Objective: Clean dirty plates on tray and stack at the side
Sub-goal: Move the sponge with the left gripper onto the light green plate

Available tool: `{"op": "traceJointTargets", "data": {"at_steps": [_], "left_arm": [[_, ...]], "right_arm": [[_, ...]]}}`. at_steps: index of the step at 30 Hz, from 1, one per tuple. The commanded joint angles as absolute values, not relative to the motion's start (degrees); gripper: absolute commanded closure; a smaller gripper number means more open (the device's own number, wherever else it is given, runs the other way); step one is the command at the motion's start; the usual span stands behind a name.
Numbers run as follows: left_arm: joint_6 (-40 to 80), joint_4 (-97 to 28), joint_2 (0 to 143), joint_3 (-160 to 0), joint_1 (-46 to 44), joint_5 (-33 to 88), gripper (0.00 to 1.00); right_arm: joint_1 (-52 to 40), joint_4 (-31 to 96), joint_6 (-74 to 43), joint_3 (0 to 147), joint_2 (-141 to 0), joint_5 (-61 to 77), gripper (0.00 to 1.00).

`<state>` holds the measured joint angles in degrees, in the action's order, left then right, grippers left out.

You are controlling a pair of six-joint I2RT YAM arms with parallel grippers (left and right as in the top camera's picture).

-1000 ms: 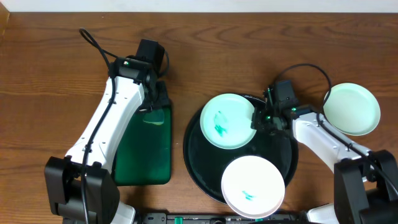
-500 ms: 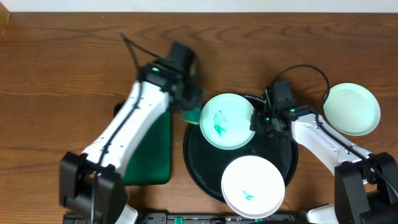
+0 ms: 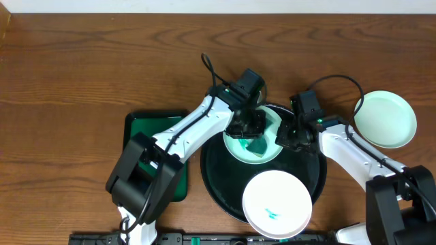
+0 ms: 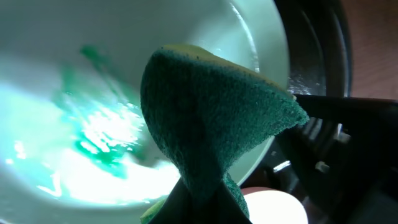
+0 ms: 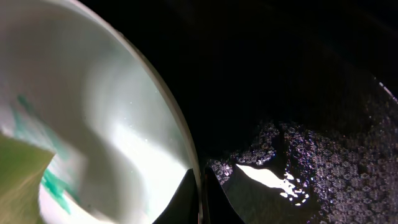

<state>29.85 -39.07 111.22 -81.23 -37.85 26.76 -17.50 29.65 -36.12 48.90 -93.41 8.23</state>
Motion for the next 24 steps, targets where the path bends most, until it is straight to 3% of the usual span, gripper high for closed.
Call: {"op": "traceJointTargets", "data": {"at_steps": [1, 16, 24], "left_arm": [[30.7, -37.5, 111.2, -81.0, -38.5, 27.8, 0.93], [40.3, -18.7, 111.6, -70.5, -38.8, 27.4, 0.93], [47.5, -23.6, 118.6, -69.6, -37.1, 19.6, 0.93]], "right_arm": [[-18.1, 29.8, -39.4, 49.0, -95.0, 7.1, 0.99], [-18.1, 31.1, -39.4, 49.0, -95.1, 8.5, 0.99], [-18.1, 32.7, -40.2, 49.0, -95.1, 8.4, 0.99]]}}
